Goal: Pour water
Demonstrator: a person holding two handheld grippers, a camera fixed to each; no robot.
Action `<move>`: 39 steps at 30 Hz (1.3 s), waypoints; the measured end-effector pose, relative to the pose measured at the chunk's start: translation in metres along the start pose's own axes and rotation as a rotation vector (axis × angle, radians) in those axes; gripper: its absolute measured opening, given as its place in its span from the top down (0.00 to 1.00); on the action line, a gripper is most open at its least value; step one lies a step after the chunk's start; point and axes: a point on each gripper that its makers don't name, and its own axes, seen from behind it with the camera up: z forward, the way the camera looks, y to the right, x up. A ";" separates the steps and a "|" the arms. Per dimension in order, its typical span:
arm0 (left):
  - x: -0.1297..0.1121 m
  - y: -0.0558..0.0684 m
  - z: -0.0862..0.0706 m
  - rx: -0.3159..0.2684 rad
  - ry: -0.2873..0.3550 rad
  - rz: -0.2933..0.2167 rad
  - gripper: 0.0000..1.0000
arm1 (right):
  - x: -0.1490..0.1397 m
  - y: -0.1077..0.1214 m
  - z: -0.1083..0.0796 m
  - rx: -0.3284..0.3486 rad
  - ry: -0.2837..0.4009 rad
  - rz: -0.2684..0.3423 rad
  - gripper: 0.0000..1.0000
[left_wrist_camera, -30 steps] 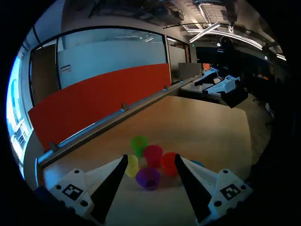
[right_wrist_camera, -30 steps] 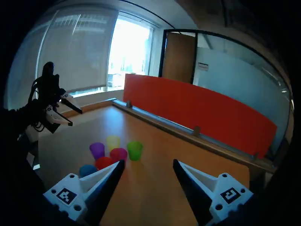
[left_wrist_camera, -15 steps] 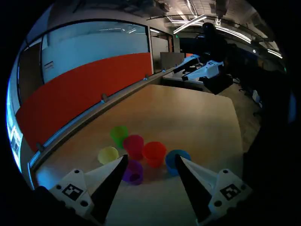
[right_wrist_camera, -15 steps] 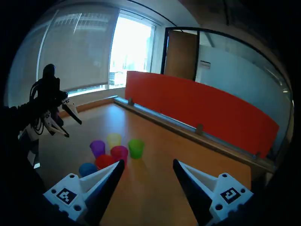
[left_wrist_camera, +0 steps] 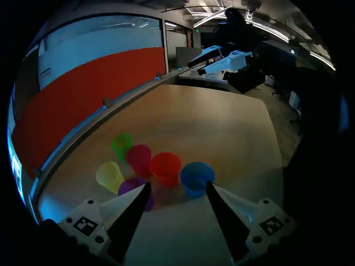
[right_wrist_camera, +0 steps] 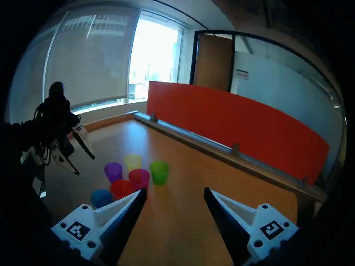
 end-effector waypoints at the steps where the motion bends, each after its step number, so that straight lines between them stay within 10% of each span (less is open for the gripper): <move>1: -0.001 0.002 0.002 -0.004 -0.002 0.000 0.08 | -0.002 0.001 0.000 -0.001 -0.002 0.001 0.00; 39: -0.045 0.040 0.085 -0.087 -0.054 0.026 0.08 | -0.021 0.013 0.006 -0.011 -0.036 0.000 0.00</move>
